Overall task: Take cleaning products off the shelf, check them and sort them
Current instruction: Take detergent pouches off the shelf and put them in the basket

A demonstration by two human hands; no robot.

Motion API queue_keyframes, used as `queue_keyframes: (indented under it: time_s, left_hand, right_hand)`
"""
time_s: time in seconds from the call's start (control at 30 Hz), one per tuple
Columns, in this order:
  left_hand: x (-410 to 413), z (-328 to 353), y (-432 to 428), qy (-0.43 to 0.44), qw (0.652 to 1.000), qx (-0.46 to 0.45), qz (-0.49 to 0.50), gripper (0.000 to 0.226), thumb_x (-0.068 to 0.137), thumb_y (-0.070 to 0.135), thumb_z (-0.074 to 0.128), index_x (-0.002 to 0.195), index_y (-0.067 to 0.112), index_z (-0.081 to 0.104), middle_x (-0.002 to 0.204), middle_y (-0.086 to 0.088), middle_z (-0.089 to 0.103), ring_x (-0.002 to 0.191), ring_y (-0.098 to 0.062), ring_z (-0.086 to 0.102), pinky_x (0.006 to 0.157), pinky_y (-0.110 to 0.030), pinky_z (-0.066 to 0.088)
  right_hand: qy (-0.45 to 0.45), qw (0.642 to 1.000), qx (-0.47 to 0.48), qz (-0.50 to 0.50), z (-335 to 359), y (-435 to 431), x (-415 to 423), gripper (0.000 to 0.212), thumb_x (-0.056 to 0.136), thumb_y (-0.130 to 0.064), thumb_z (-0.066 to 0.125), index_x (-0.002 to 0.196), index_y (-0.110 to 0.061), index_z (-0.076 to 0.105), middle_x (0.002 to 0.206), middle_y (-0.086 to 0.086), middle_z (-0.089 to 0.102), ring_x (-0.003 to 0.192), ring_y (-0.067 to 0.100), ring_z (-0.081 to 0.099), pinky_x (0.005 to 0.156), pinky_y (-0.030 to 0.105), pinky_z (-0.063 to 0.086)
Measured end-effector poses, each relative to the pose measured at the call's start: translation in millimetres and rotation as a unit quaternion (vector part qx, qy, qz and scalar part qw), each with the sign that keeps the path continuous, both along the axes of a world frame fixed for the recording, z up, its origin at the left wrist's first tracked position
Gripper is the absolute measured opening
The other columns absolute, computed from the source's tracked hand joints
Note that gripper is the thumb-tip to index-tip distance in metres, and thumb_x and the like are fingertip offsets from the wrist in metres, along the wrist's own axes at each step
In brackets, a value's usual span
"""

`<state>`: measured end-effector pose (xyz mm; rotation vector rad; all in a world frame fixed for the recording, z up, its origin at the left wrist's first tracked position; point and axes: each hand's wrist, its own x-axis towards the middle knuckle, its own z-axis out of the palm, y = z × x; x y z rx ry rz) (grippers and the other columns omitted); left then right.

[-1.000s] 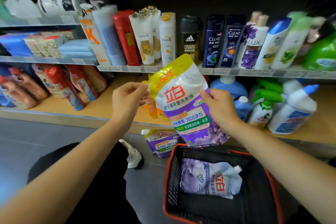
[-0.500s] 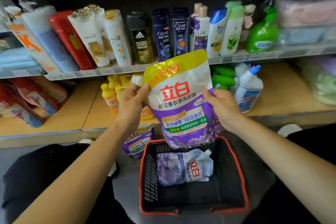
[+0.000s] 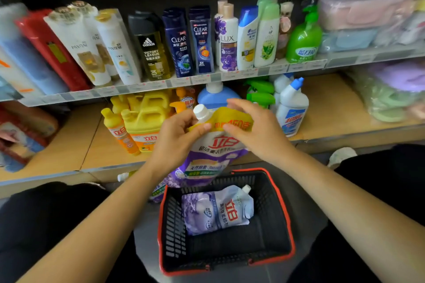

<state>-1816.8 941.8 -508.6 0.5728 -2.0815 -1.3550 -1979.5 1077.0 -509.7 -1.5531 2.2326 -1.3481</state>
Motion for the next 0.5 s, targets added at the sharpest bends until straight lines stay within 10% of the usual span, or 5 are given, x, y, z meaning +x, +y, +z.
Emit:
queue_keyframes:
  time_s: [0.23,0.5]
  left_hand:
    - [12,-12,14,-0.016,0.998,-0.012,-0.061,0.035,0.089,0.030,0.073,0.110,0.002,0.071,0.103,-0.028,0.071,0.099,-0.055,0.062,0.081,-0.068,0.051]
    - [10,-4,16,0.038,0.995,0.013,-0.095,0.032,0.090,0.017,0.069,0.121,0.019,0.068,0.115,-0.007,0.074,0.102,-0.017,0.070,0.086,-0.029,0.058]
  right_hand:
    - [-0.029,0.988,0.085,0.122,11,3,-12,0.019,0.093,-0.021,0.069,0.083,-0.007,0.077,0.070,0.022,0.064,0.068,0.017,0.052,0.066,0.046,0.044]
    - [-0.068,0.983,0.059,0.159,20,14,-16,0.025,0.095,-0.017,0.067,0.081,0.003,0.073,0.073,0.030,0.060,0.066,0.016,0.046,0.060,0.042,0.041]
